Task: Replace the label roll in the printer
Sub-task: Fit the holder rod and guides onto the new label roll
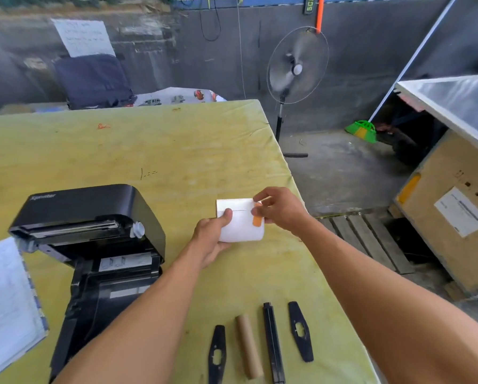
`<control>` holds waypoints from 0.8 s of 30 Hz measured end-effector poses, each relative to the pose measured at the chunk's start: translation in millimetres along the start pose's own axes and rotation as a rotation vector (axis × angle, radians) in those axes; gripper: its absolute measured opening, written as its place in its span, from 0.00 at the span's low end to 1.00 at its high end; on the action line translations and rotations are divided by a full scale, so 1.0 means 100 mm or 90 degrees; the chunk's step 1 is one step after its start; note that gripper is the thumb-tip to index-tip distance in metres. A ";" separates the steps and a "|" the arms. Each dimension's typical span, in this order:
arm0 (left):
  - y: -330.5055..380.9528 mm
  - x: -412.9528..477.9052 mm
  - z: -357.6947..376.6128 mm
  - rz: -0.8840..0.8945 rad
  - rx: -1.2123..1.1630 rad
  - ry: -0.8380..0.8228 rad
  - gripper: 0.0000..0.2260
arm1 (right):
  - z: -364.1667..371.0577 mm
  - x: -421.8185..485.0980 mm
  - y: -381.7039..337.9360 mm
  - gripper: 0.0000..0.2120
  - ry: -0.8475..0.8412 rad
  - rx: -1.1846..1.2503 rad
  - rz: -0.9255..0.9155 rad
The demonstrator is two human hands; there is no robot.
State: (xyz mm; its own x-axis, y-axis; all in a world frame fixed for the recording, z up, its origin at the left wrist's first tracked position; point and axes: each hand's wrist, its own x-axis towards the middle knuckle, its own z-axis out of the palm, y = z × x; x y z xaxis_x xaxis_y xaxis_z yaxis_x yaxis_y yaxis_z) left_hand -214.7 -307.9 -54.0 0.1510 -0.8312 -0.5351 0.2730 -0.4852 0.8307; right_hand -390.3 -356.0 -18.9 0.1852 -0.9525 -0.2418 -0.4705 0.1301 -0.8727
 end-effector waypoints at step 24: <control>-0.38 -1.08 -0.65 -0.022 -0.012 0.010 0.26 | 0.56 -1.64 -0.10 0.06 0.149 -0.115 -0.123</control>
State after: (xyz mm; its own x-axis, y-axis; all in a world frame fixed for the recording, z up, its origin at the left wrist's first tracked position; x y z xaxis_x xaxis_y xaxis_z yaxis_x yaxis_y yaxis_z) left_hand -179.8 -182.3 -38.2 0.1556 -0.8094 -0.5662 0.2958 -0.5087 0.8085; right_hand -367.6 -185.3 5.6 0.0923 -0.9948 0.0421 -0.5948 -0.0890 -0.7989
